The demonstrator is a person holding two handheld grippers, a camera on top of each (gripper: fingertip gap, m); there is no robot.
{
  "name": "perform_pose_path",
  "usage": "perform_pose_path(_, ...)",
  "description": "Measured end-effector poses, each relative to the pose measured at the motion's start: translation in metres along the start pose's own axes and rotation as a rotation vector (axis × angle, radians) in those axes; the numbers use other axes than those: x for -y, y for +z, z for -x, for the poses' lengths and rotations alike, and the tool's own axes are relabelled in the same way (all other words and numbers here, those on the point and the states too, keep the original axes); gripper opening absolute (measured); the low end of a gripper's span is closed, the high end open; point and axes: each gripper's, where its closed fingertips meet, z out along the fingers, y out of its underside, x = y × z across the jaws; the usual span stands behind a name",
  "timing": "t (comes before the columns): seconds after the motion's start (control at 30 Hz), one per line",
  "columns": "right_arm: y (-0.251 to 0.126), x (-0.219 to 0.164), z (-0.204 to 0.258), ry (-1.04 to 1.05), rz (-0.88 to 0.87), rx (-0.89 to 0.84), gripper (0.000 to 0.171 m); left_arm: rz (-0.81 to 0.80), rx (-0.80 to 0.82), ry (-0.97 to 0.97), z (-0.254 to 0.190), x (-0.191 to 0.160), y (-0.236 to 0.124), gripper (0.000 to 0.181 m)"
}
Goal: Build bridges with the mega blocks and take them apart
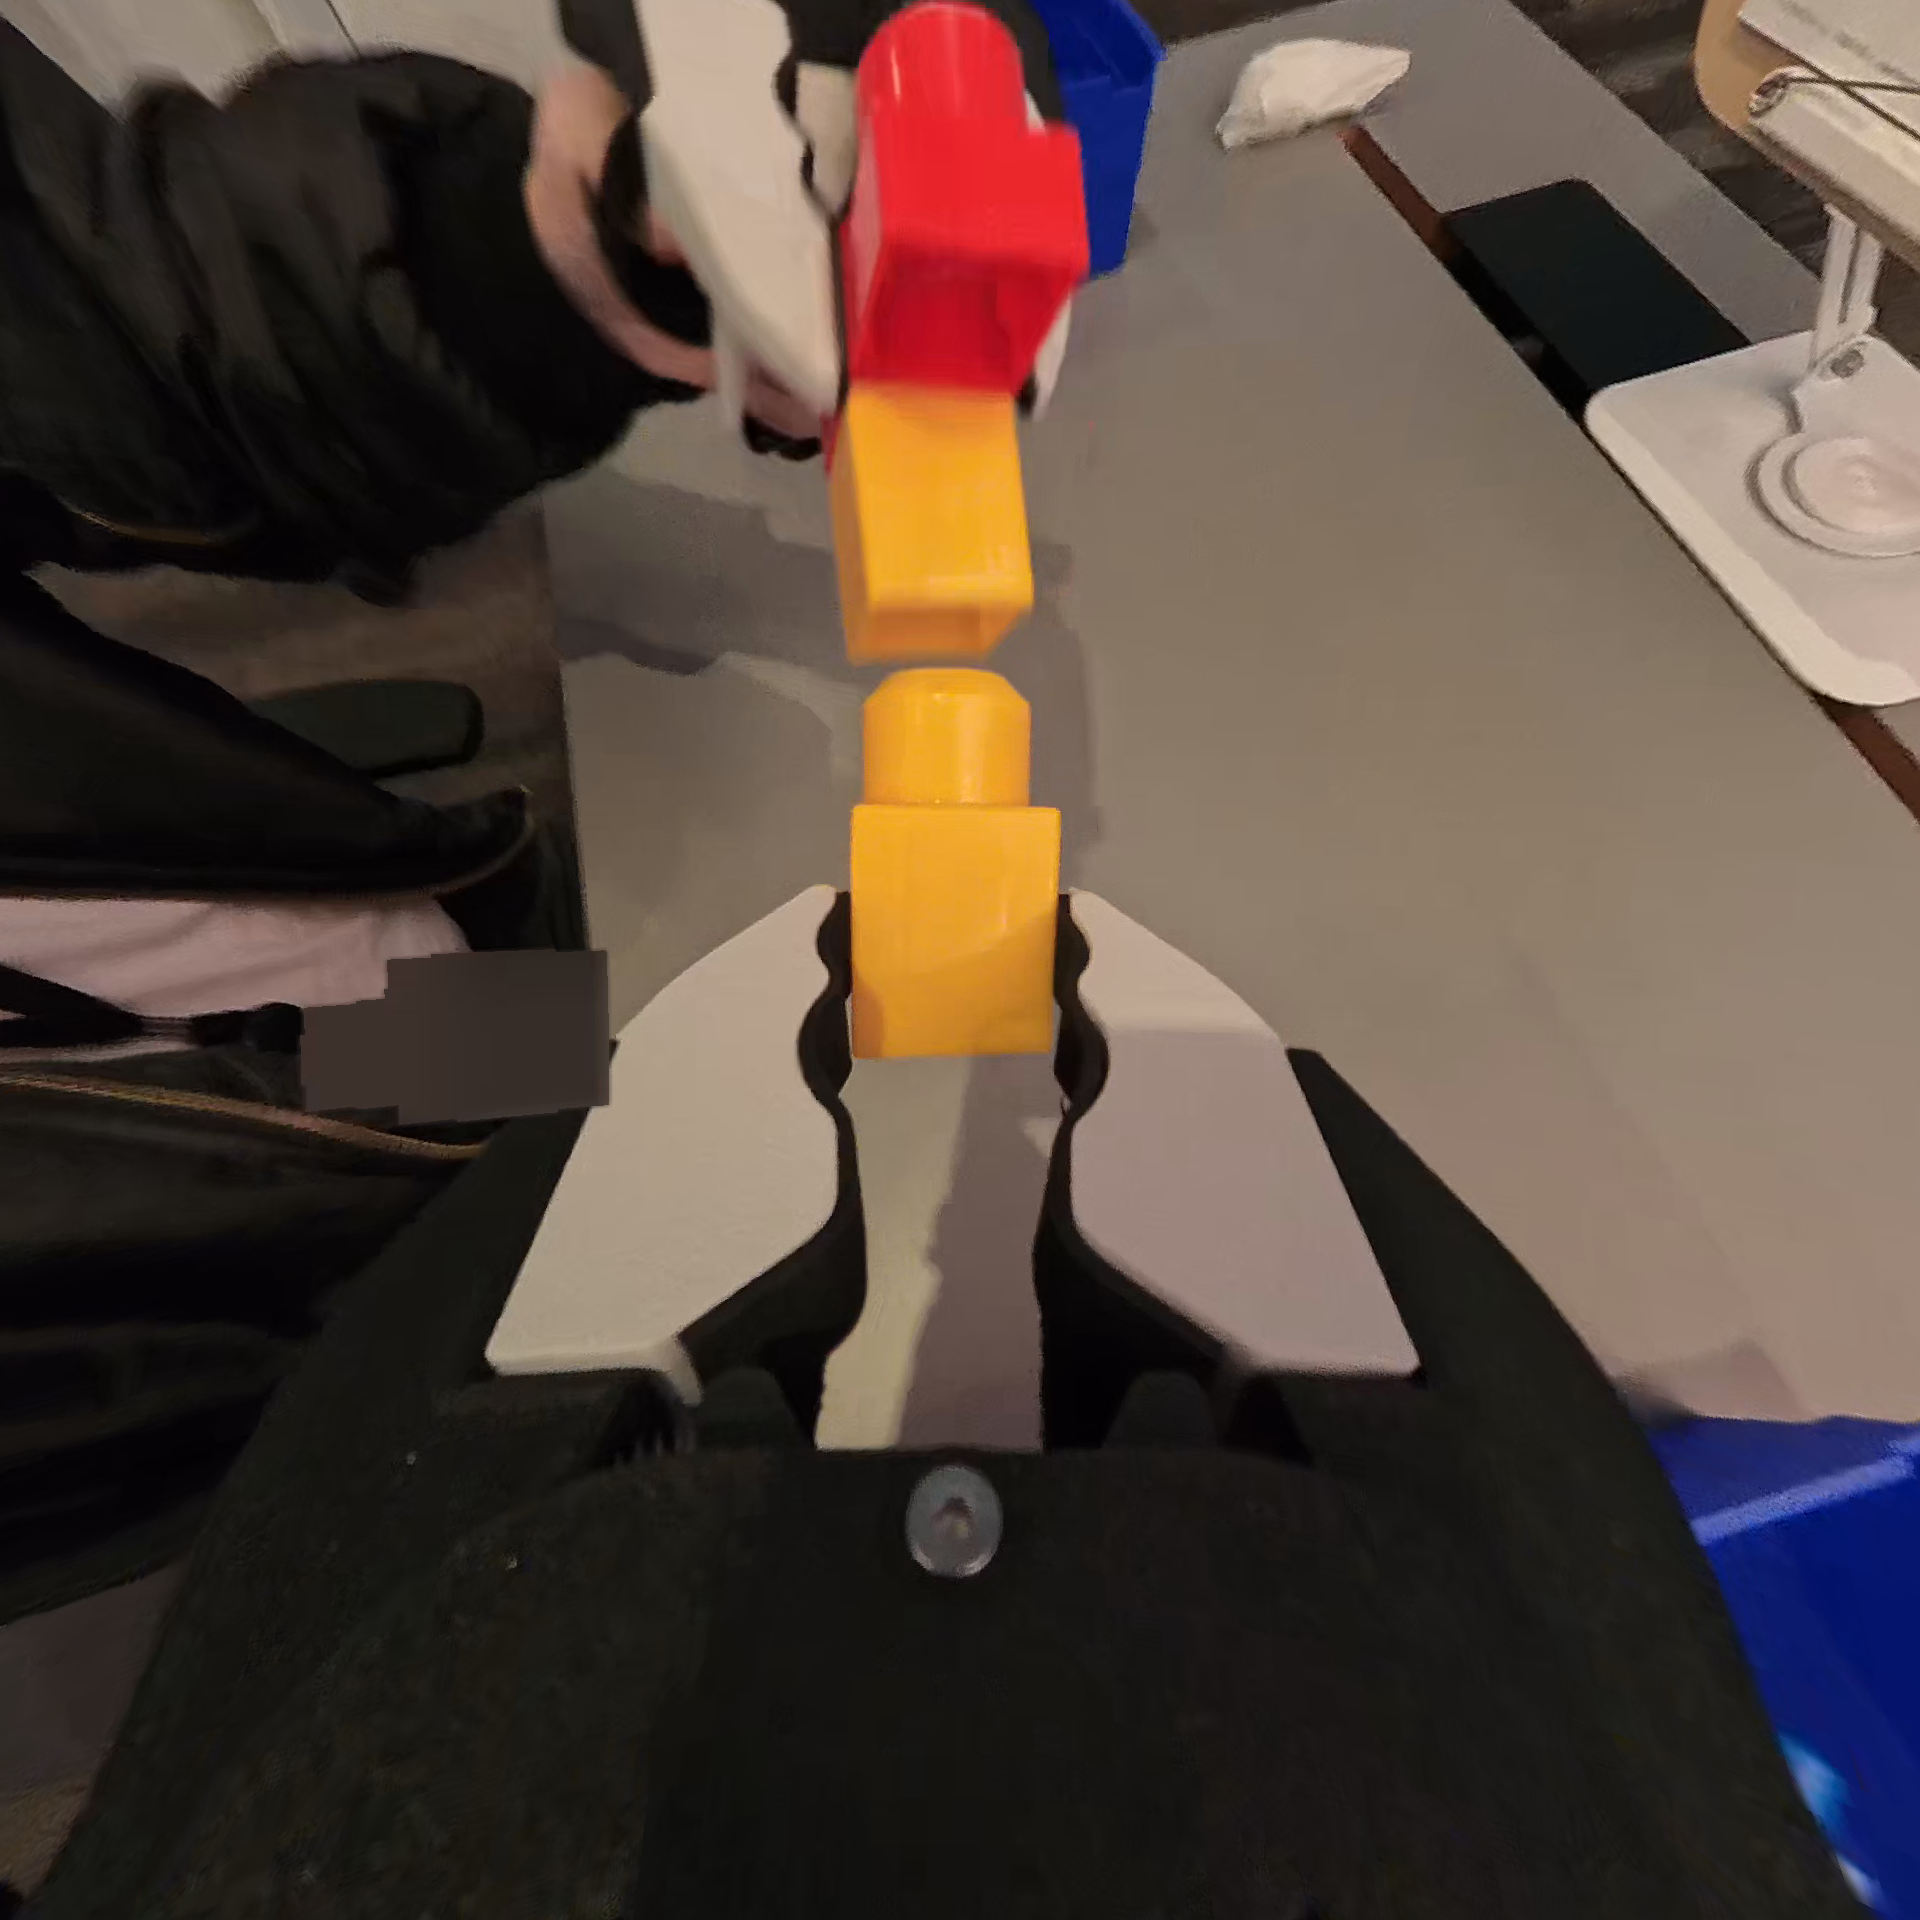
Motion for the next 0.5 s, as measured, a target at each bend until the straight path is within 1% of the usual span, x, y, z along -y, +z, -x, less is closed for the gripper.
perform_pose_path(0.03,-0.007,-0.002,0.0,0.023,-0.031,0.012,0.036,0.002,0.005,-0.003,0.004,0.001,-0.011,0.035)
perform_pose_path(0.1,-0.023,-0.015,-0.014,0.041,-0.026,-0.066,0.036,-0.008,0.055,0.031,0.013,0.001,-0.027,0.035)
perform_pose_path(0.13,-0.033,-0.026,-0.024,0.054,0.002,-0.12,0.036,0.001,0.038,0.019,0.012,-0.001,-0.03,0.035)
perform_pose_path(0.2,-0.065,-0.059,-0.06,0.098,0.079,-0.305,0.036,0.033,0.06,0.02,0.015,-0.01,-0.035,0.035)
perform_pose_path(0.27,-0.101,-0.1,-0.087,0.228,0.137,-0.418,0.036,0.08,0.075,0.045,0.014,-0.022,-0.036,0.035)
perform_pose_path(0.33,-0.131,-0.144,-0.11,0.354,0.2,-0.536,0.036,0.09,0.065,0.045,0.01,-0.029,-0.036,0.035)
perform_pose_path(0.4,-0.142,-0.18,-0.12,0.462,0.247,-0.574,0.036,0.096,0.057,0.039,0.01,-0.034,-0.033,0.035)
perform_pose_path(0.5,-0.142,-0.214,-0.133,0.506,0.314,-0.633,0.037,0.099,0.044,0.021,0.011,-0.039,-0.027,0.035)
